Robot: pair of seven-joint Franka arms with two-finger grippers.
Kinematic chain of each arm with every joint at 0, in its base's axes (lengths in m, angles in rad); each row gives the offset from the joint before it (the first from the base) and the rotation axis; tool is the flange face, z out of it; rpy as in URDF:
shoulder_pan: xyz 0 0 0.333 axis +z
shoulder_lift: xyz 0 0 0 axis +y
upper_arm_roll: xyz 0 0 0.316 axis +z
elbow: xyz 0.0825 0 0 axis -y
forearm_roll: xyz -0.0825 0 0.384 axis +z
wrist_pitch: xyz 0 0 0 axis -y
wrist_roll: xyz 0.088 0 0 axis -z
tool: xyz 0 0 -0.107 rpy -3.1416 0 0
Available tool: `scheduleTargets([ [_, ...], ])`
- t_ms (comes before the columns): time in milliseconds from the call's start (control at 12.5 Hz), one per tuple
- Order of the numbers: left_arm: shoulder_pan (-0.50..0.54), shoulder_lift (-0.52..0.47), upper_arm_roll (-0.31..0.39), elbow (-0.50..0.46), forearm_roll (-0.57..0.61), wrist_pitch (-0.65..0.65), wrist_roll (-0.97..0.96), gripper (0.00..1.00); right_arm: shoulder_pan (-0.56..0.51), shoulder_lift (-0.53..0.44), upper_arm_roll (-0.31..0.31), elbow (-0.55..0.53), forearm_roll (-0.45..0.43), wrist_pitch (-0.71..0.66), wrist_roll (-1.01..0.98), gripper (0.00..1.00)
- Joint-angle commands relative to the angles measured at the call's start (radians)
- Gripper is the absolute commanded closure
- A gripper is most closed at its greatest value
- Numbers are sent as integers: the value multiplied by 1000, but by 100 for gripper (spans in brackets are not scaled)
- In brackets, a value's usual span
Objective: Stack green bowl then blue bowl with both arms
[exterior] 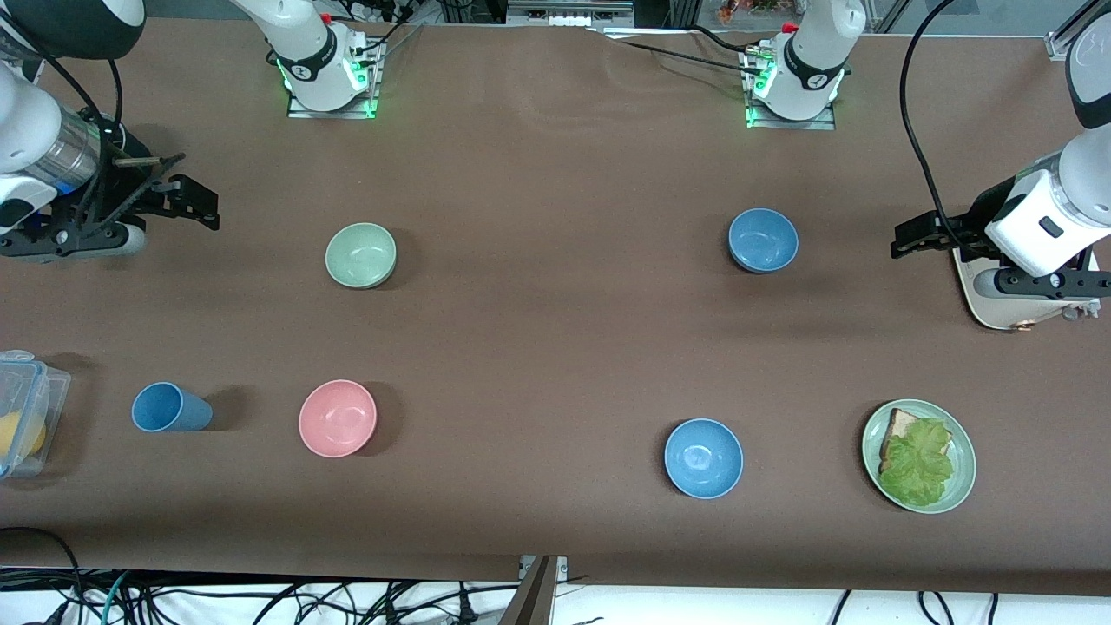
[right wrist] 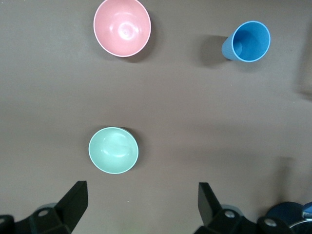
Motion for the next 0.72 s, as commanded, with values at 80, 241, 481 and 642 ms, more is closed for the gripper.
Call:
scheduleTargets([
  [80, -5, 13, 1, 34, 11, -24, -13, 0, -29, 12, -6, 20, 2, -17, -25, 0],
  [241, -3, 13, 1, 34, 11, -24, -13, 0, -28, 6, -9, 20, 0, -22, -25, 0],
  [481, -3, 13, 3, 34, 11, -24, -13, 0, -28, 12, -16, 20, 0, -22, -38, 0],
  [642, -3, 13, 1, 34, 11, -24, -13, 0, -23, 14, -14, 14, 0, -22, -40, 0],
])
